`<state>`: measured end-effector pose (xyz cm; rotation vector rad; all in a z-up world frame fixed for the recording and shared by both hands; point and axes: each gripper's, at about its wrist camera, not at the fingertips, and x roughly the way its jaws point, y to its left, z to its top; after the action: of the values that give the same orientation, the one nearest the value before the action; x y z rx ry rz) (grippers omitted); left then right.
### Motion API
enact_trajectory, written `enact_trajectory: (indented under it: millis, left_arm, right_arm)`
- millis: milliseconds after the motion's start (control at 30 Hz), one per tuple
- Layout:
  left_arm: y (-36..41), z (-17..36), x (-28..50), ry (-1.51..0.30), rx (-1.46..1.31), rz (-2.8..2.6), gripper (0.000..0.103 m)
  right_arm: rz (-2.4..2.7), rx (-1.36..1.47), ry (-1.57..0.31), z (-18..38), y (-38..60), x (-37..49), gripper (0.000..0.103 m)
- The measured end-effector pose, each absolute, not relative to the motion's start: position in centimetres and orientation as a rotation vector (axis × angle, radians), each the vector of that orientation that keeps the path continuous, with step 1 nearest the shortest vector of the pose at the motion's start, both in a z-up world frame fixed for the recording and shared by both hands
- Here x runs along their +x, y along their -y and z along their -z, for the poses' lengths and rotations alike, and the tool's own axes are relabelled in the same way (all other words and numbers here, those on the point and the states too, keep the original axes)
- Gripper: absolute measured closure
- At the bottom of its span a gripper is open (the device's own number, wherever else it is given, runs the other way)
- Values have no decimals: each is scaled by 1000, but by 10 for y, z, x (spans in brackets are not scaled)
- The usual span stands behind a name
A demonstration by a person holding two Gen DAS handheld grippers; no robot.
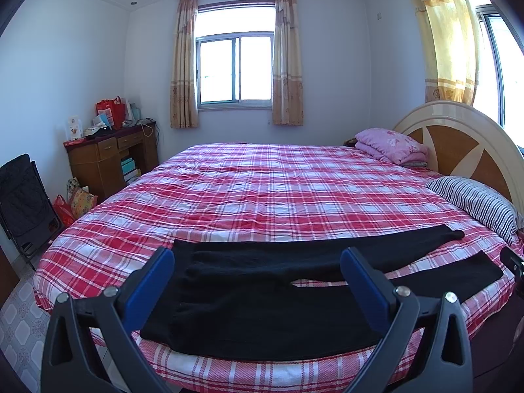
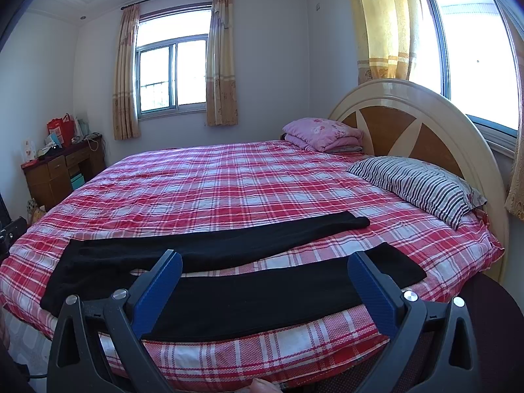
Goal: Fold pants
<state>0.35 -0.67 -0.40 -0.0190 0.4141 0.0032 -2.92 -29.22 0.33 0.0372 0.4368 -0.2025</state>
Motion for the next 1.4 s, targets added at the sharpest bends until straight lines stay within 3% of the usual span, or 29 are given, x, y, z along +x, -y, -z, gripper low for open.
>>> enact_trajectory:
  millis: [1100,1400]
  left_arm:
    - [10,22,13,-448,17,-23,0]
    - [-11,64,83,-519,161,-142,0]
  right_arm:
    - [210,35,-484,12,295,-18,1]
    - [220,8,-562,47,316,13,1]
